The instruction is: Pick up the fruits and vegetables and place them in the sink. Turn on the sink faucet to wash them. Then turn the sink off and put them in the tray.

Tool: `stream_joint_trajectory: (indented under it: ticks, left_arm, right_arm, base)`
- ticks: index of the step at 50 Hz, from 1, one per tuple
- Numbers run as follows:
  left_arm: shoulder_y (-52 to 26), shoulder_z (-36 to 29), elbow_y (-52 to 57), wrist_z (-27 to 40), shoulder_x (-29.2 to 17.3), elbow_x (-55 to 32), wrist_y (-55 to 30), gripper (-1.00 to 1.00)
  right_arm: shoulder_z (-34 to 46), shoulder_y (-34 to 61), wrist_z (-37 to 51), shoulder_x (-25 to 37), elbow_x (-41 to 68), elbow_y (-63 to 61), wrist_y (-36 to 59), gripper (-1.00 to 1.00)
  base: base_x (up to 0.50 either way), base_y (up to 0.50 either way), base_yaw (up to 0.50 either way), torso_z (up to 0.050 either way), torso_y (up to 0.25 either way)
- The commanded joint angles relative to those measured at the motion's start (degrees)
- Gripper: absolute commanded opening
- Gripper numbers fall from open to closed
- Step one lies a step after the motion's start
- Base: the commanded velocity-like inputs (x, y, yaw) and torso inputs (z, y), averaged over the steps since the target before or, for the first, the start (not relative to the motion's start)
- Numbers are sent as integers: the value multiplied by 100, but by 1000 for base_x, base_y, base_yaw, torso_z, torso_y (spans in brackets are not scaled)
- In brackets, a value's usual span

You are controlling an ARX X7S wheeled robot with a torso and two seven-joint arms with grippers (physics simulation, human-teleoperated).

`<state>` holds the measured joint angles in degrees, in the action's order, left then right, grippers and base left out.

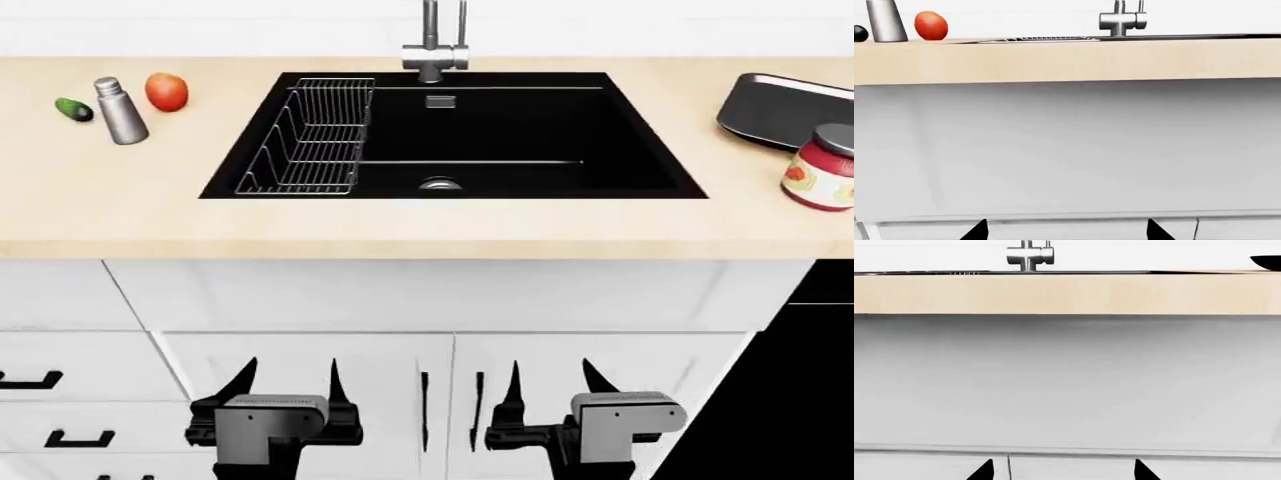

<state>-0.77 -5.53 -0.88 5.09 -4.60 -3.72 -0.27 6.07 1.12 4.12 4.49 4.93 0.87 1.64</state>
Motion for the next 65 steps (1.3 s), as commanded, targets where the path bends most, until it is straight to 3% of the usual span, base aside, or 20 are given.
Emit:
stream_joint_trajectory:
  ticks: [1, 65]
  left_arm:
    - [-20, -96, -7, 95, -84, -66, -3, 100]
    - [-25, -459, 15, 469, -369, -290, 53, 100]
  right_arm:
    - [98, 3, 71, 80, 97, -4, -15, 100]
    - [462, -2, 368, 392, 388, -38, -154, 100]
  base:
    - [0, 500, 0, 0, 0]
    - [0, 500, 0, 0, 0]
